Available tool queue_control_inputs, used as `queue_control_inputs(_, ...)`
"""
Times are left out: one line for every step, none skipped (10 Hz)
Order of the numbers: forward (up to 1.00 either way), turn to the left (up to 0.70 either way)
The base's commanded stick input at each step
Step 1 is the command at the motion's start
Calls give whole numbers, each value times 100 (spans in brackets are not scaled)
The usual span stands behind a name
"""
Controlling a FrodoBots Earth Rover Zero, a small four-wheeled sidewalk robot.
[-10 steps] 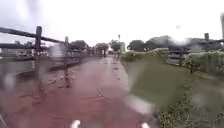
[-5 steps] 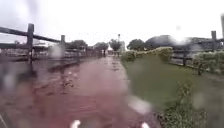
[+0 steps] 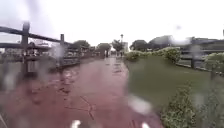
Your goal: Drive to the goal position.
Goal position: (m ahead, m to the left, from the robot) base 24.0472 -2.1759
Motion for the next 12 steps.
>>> queue_control_inputs(70,0)
queue_control_inputs(70,0)
queue_control_inputs(70,0)
queue_control_inputs(70,0)
queue_control_inputs(70,0)
queue_control_inputs(70,0)
queue_control_inputs(70,-3)
queue_control_inputs(70,-22)
queue_control_inputs(70,-1)
queue_control_inputs(70,0)
queue_control_inputs(70,0)
queue_control_inputs(70,0)
